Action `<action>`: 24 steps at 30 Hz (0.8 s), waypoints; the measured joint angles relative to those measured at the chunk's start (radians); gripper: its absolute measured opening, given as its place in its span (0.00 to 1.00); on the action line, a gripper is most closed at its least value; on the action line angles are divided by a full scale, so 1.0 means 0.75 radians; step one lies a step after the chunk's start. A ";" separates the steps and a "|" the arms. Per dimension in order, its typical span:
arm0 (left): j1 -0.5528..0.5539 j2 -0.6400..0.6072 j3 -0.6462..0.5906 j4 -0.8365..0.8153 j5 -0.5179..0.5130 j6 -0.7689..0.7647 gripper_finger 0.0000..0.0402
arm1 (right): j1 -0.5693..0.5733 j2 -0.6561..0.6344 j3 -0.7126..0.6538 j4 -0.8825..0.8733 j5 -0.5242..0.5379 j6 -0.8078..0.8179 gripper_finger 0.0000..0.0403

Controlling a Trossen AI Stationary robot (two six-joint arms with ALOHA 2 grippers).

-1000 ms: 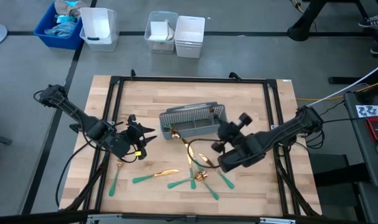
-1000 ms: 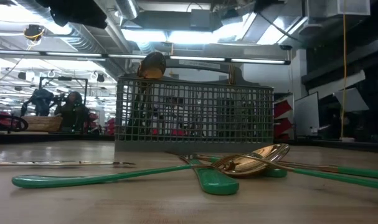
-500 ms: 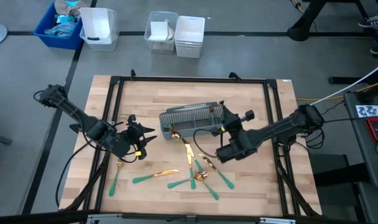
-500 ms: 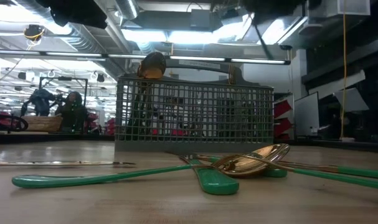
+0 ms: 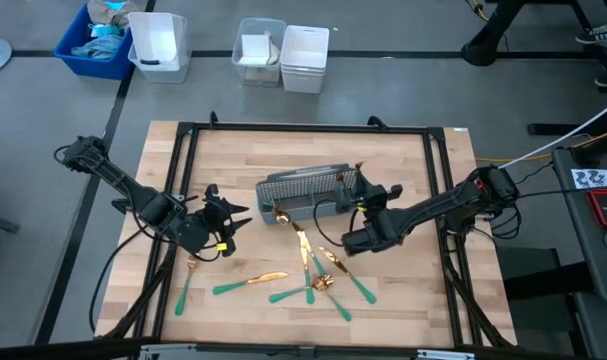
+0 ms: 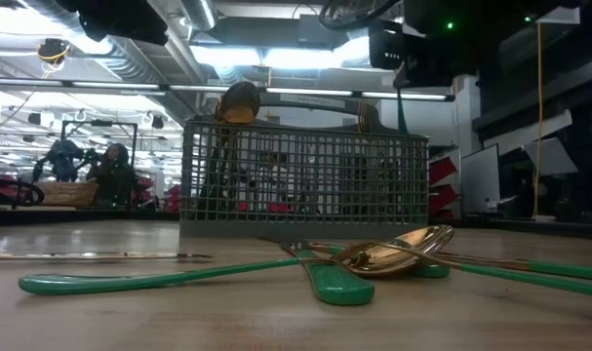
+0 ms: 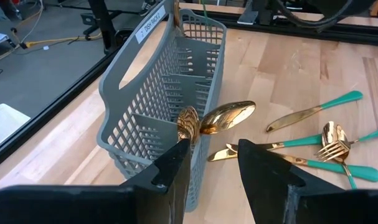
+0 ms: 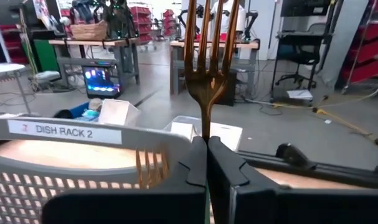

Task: Sort silverware
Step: Put the green fork in the gray silverware basket

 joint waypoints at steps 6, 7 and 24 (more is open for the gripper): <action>0.000 0.000 0.000 -0.002 0.000 0.000 0.32 | -0.002 0.005 -0.081 0.165 -0.006 -0.034 0.00; 0.000 0.000 0.000 -0.004 0.000 0.000 0.32 | -0.002 0.005 -0.091 0.188 -0.021 -0.034 0.01; 0.000 0.001 0.000 -0.326 0.718 -0.638 0.32 | -0.002 0.006 -0.103 0.239 -0.222 -0.037 0.27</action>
